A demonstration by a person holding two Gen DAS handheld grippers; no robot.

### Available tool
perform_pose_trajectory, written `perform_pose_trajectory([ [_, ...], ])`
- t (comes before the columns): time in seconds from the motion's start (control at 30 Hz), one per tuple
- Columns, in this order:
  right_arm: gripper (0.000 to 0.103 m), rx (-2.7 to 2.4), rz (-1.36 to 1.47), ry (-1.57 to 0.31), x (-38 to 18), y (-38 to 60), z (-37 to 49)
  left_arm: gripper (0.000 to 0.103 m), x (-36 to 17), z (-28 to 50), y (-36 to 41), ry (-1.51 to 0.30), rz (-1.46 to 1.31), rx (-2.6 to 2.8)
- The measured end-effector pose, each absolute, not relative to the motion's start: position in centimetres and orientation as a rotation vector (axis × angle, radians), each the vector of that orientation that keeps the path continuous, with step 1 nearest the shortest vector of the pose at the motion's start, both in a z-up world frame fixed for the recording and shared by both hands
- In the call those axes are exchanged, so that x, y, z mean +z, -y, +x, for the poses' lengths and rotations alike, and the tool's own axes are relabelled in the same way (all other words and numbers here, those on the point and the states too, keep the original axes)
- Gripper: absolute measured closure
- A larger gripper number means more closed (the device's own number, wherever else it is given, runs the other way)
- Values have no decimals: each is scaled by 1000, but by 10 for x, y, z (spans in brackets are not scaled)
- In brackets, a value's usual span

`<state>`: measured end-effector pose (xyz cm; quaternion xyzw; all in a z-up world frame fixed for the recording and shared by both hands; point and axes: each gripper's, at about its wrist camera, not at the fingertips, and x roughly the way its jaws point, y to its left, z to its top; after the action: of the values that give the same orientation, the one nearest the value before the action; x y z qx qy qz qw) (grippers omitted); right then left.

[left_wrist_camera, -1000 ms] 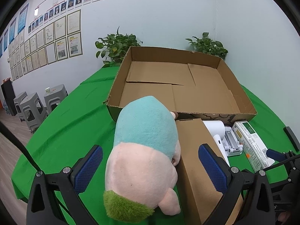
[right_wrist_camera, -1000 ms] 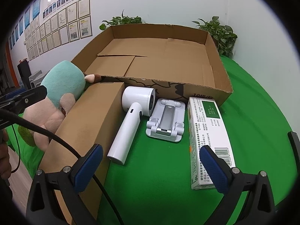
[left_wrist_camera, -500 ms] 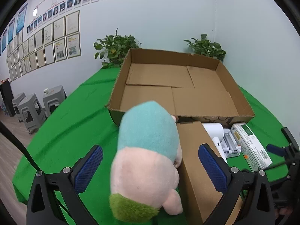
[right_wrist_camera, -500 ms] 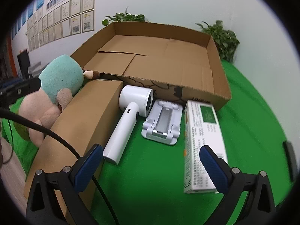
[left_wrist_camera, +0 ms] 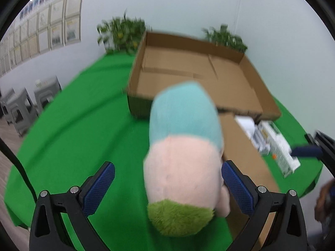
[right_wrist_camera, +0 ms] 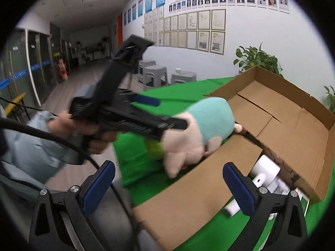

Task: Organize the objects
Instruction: 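Lift the plush toy with the left gripper toward the cardboard tray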

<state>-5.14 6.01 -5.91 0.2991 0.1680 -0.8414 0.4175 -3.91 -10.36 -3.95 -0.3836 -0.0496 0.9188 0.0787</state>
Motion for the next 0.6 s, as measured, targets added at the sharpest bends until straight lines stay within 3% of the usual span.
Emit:
perform_pose_trajectory([
  [0.27, 1, -2247, 913, -498, -93, -70, -117, 2, -66, -49, 125, 386, -1151, 2573],
  [0.43, 1, -2379, 883, -663, -93, -75, -138, 21, -75, -52, 130, 480, -1126, 2470],
  [0.6, 1, -2393, 842, -599, -87, -55, -143, 28, -77, -50, 124, 462, -1103, 2465],
])
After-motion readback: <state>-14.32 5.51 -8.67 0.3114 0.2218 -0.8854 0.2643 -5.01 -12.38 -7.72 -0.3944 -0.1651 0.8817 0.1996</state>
